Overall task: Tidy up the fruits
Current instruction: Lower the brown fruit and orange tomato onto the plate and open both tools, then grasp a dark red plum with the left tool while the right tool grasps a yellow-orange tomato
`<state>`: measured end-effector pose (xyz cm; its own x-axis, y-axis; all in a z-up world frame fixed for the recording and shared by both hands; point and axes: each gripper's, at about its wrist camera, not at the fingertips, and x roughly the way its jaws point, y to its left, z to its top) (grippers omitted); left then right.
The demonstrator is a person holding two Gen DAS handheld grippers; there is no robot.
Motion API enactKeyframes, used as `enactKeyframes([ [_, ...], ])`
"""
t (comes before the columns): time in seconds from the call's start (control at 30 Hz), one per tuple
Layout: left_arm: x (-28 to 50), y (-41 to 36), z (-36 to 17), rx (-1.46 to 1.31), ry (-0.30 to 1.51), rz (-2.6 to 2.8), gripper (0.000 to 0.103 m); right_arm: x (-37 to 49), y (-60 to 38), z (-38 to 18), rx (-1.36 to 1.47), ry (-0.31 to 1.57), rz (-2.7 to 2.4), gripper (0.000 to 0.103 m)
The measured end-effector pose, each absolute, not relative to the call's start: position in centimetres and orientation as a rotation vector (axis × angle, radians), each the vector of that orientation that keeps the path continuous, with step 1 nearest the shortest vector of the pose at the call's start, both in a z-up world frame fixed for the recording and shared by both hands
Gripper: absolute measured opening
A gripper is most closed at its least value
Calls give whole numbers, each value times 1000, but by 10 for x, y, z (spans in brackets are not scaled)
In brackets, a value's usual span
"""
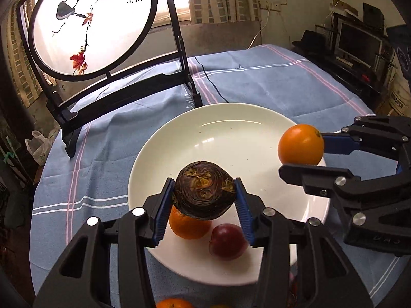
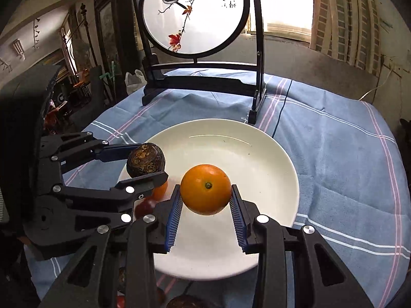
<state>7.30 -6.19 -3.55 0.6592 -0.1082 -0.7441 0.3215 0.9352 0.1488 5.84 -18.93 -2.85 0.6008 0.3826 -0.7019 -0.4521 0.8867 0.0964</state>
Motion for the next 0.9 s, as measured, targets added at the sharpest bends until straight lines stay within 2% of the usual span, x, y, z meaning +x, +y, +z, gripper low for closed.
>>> enactKeyframes([
  [0.3, 89, -63, -51, 293, 853, -207, 47, 74, -182, -44, -97, 844, 480, 38],
  [0.37, 88, -62, -52, 292, 851, -198, 48, 71, -185, -42, -83, 828, 486, 50],
  [0.43, 85, -61, -50, 294, 838, -195, 57, 66, -189, -36, -70, 814, 487, 54],
  [0.5, 81, -59, -46, 294, 828, -196, 60, 56, -194, -30, -69, 801, 499, 54],
  [0.67, 53, -49, -31, 284, 797, -219, 62, 4, -206, -15, -104, 774, 541, 55],
  [0.9, -44, -28, -18, 322, 766, -346, 70, -108, -211, -29, -258, 806, 644, 58],
])
